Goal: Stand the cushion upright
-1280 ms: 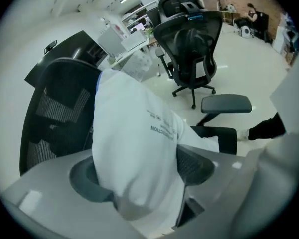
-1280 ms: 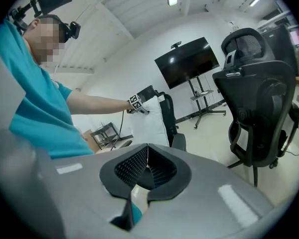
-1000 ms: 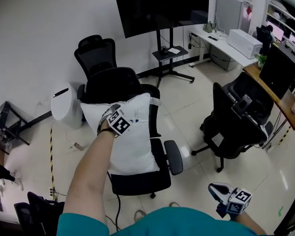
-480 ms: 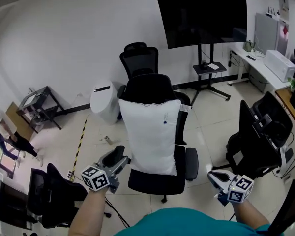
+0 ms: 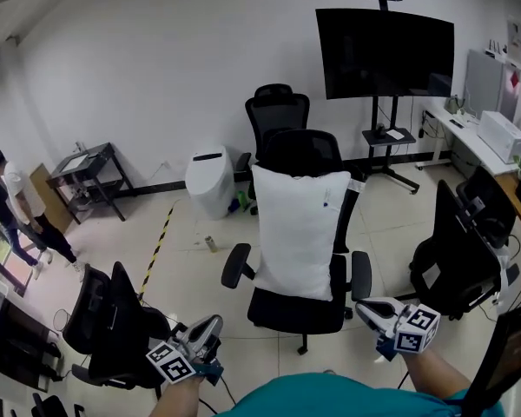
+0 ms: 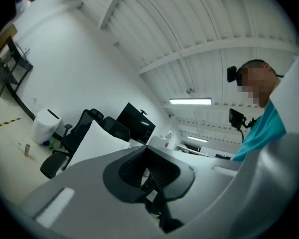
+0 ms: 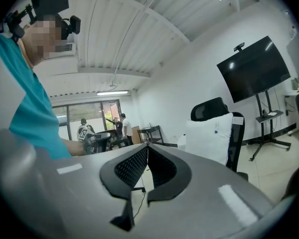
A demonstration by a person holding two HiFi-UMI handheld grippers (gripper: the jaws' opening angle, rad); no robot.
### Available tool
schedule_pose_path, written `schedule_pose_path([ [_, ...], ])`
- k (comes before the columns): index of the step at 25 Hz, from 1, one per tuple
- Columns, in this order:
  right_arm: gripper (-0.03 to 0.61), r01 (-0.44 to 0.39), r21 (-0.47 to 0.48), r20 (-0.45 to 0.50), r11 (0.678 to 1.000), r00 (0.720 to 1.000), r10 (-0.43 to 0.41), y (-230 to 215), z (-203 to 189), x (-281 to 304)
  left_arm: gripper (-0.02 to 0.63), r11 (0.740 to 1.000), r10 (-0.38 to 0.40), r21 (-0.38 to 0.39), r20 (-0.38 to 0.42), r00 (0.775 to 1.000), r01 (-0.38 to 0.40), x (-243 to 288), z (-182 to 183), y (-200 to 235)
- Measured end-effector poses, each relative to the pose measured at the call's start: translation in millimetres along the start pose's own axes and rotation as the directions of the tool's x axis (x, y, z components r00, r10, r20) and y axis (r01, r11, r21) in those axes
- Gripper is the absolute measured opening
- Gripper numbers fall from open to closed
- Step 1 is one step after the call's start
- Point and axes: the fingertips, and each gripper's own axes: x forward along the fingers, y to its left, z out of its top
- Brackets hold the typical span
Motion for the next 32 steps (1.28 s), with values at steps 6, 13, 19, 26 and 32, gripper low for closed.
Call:
schedule_pose_path([
  [6,0.005,0.033,0.037,0.011,0.999,0.999,-0.034,117.1,-43.3,-1.9,0.011,0.994,-0.099,-0.057,-0.043,0.994,0.097,-100.3,-9.2,-28.9],
  [13,0.005,0.091,0.022,0.015,0.996,0.996,-0.092,187.1,-59.1,-62.0,0.011,0.985,-0.157,-0.075,-0.034,0.987,0.155,-153.0,-21.7,-86.3],
  [19,0.005,0.114,0.011,0.042,0.993,0.993,-0.115,218.5,-74.0,-144.1,0.011,0.984,-0.164,-0.074,-0.03,0.986,0.162,-175.7,-61.9,-163.7],
  [26,0.005,0.099,0.039,-0.002,0.994,0.995,-0.099,255.6,-132.2,-284.5,0.011,0.984,-0.152,-0.101,-0.04,0.988,0.147,-177.8,-146.8,-281.3],
  [32,0.005,0.079,0.083,-0.017,0.993,0.997,-0.077,282.1,-164.5,-365.8,0.011,0.983,-0.174,-0.083,-0.114,0.978,0.165,-185.6,-199.4,-372.8],
])
